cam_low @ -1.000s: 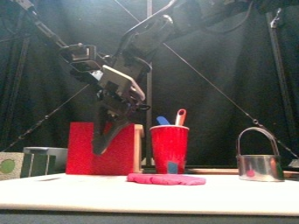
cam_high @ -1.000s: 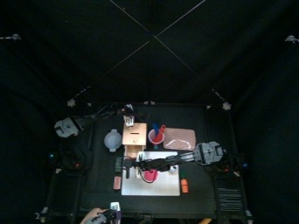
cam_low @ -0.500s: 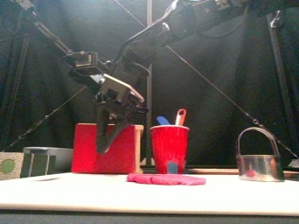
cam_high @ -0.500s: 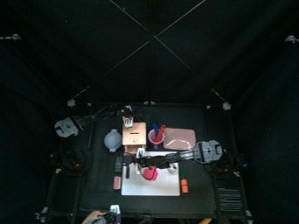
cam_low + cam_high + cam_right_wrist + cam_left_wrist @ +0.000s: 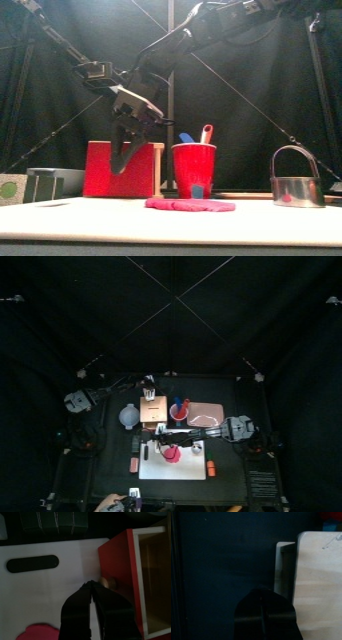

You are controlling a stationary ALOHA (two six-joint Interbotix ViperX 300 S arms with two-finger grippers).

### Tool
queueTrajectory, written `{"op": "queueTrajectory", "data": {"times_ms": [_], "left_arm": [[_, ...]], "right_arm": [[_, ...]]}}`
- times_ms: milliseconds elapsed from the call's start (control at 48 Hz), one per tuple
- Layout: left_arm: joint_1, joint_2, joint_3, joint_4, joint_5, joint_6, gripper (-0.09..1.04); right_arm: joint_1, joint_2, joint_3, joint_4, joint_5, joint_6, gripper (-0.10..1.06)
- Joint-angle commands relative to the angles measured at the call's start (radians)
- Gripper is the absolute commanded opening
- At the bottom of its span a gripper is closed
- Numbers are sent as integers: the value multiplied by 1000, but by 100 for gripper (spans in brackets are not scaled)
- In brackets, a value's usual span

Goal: Get the cutter from the drawer then cut the dough then place the extra dough in the bowl
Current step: Shut the drawer

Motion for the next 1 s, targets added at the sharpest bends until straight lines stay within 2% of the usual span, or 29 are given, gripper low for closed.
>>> {"op": "queueTrajectory", "data": {"times_ms": [21, 188, 333, 729, 1000], "left_arm": [[-12, -15, -26, -2, 0, 0, 13], [-35, -15, -23, 0, 8, 0, 13], [-37, -14, -21, 0, 8, 0, 13], [-35, -11, -17, 0, 8, 2, 13], [-34, -9, -14, 3, 6, 2, 13]], "right_arm": [[-12, -26, -25, -3, -5, -2, 13], [-21, -26, -25, -8, -5, -3, 13], [-34, -26, -26, -40, -3, 3, 13], [-94, -3, -57, -98, -6, -8, 13], [-104, 12, -94, -118, -3, -11, 13]]}}
